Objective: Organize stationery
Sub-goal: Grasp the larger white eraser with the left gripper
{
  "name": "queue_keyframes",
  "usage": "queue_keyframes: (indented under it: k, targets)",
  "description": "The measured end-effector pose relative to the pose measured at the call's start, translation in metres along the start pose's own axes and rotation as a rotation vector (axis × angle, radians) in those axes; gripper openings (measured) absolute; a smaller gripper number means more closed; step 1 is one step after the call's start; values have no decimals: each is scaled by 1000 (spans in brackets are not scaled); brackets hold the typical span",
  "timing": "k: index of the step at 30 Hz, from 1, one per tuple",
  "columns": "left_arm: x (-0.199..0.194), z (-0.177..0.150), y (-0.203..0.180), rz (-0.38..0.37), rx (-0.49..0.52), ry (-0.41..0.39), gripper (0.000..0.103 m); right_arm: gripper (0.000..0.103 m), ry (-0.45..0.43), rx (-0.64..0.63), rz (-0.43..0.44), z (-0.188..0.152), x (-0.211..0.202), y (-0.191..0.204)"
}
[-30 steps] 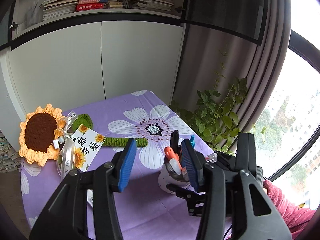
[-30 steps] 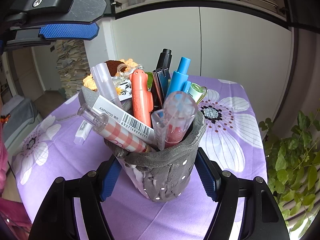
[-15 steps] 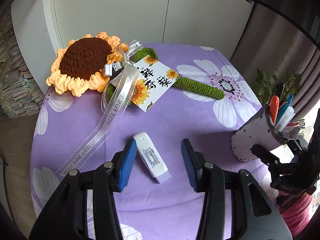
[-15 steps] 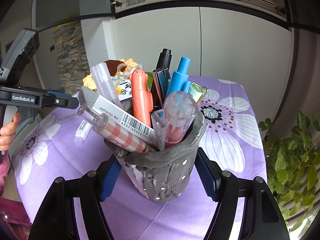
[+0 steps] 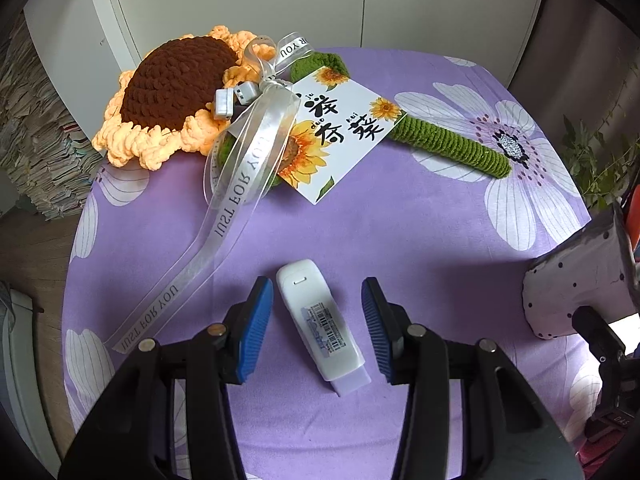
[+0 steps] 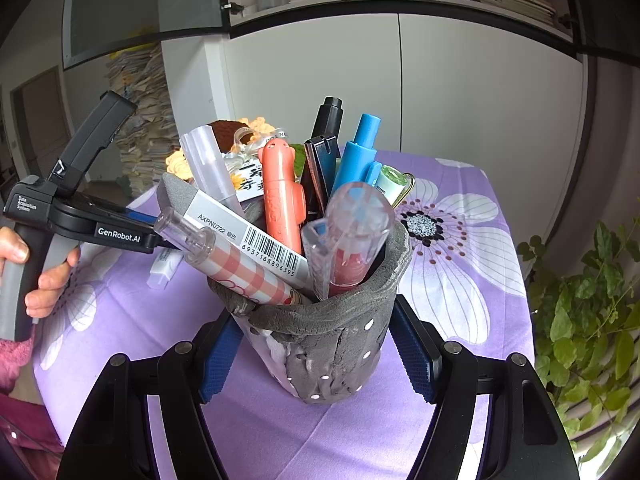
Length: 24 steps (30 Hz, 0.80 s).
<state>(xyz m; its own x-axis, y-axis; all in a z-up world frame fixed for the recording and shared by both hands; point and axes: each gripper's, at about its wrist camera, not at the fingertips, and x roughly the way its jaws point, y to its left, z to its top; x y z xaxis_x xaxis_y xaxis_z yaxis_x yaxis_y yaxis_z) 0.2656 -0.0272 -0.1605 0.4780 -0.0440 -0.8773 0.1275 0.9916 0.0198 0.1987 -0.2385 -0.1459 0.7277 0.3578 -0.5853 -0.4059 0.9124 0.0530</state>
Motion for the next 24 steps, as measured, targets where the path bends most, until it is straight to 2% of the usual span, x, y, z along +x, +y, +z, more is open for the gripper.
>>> queue_keyframes:
  k: [10, 12, 13, 15, 24]
  targets:
    - [10, 2, -5, 0, 0, 22, 43, 73, 0, 0, 0, 0, 0, 0]
    - [14, 4, -4, 4, -5, 28, 33, 73, 0, 0, 0, 0, 0, 0]
    - [17, 6, -4, -2, -9, 34, 25, 73, 0, 0, 0, 0, 0, 0]
    - [18, 8, -4, -23, -20, 37, 24, 73, 0, 0, 0, 0, 0, 0]
    - [-29, 7, -5, -119, 15, -65, 24, 73, 0, 1, 0, 0, 0, 0]
